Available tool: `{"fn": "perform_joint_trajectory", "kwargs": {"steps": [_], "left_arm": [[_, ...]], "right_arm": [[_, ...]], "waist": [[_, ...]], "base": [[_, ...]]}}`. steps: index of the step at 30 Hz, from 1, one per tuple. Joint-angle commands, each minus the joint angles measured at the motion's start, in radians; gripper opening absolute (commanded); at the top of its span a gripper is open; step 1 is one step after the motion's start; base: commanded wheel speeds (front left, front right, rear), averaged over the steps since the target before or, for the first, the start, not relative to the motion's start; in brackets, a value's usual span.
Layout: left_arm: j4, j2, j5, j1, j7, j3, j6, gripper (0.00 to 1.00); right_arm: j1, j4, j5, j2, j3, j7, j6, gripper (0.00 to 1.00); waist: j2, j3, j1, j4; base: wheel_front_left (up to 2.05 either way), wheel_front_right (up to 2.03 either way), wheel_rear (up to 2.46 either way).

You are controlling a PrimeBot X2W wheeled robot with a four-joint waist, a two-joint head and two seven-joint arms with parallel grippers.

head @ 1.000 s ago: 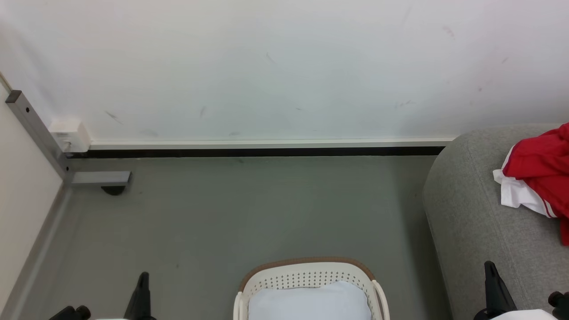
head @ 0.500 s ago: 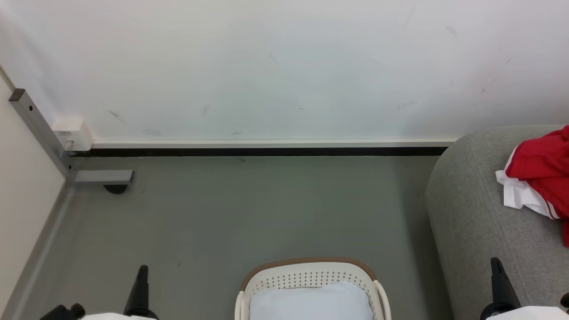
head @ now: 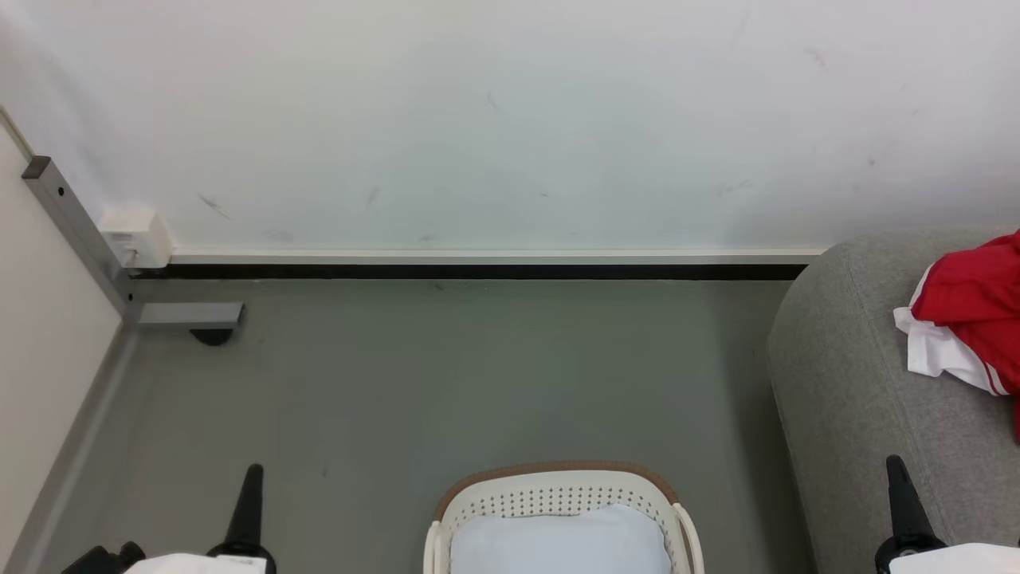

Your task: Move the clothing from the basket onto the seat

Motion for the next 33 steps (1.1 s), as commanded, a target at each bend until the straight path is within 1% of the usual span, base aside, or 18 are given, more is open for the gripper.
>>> {"fn": "perform_joint_trajectory", "kwargs": {"steps": [1,10,33], "left_arm": [[-0.014,0.004,-0.030,-0.020,0.008,0.004,-0.006,0.00],[-0.022,0.003,-0.118,-0.026,0.030,0.011,-0.008,0.00],[-0.040,0.000,-0.300,-0.035,0.081,0.024,-0.014,0.00]], "right_arm": [[-0.025,-0.015,0.034,-0.012,-0.006,0.006,-0.001,0.00],[-0.026,-0.029,0.128,-0.013,-0.014,0.029,-0.001,0.00],[-0.027,-0.056,0.327,-0.015,-0.029,0.079,-0.002,0.00]], "waist": [[-0.0001,0.000,-0.0001,0.001],[-0.0001,0.000,-0.0001,0.005],[-0.0001,0.002,-0.0001,0.016]], "base": [[0.00,0.00,0.00],[0.00,0.00,0.00],[0.00,0.00,0.00]]}}
